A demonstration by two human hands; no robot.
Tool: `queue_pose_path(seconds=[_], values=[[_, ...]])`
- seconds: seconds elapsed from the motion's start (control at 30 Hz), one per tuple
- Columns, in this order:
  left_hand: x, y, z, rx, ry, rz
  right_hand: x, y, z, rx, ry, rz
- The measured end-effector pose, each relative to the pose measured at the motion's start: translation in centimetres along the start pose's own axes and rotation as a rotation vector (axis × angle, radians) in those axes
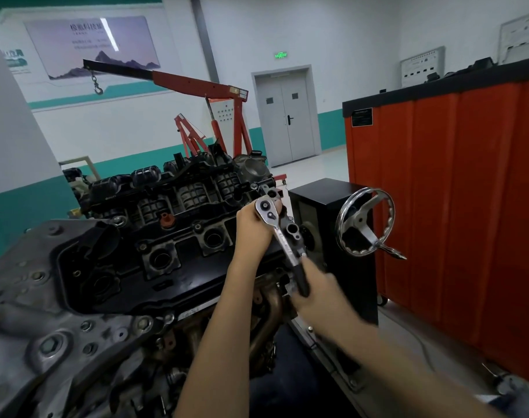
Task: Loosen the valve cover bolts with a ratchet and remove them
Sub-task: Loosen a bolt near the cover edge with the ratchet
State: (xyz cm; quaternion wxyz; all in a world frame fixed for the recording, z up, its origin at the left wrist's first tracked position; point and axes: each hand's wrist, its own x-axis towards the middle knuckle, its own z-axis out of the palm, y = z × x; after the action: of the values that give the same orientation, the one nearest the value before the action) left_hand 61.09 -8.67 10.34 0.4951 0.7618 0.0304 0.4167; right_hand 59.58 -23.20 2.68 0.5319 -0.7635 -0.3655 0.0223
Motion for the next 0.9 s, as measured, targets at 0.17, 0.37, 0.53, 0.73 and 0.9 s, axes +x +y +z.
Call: queue_pose_path(seconds=[0.17, 0.37, 0.53, 0.73, 0.9], values=[[0.5, 0.2, -0.2, 0.134, -0.077, 0.025, 5.6, 0.1, -11.0, -0.74, -0.119, -0.202], [-0.2, -0.1, 0.5, 0.045, 0.032, 0.015, 2.4, 1.4, -5.8, -0.37, 0.018, -0.092], [0.2, -0.1, 1.0, 0.064, 0.068, 0.051, -0.9, -1.0, 4.8, 0.183, 0.187, 0.053], [0.3, 0.0, 0.0, 0.098, -0.04, 0.017, 0.2, 0.8, -0.2, -0.018, 0.027, 0.004], [0.7, 0.5, 0.0, 0.193, -0.126, 0.005, 5.5, 1.0, -10.8, -0.679, -0.081, -0.207]])
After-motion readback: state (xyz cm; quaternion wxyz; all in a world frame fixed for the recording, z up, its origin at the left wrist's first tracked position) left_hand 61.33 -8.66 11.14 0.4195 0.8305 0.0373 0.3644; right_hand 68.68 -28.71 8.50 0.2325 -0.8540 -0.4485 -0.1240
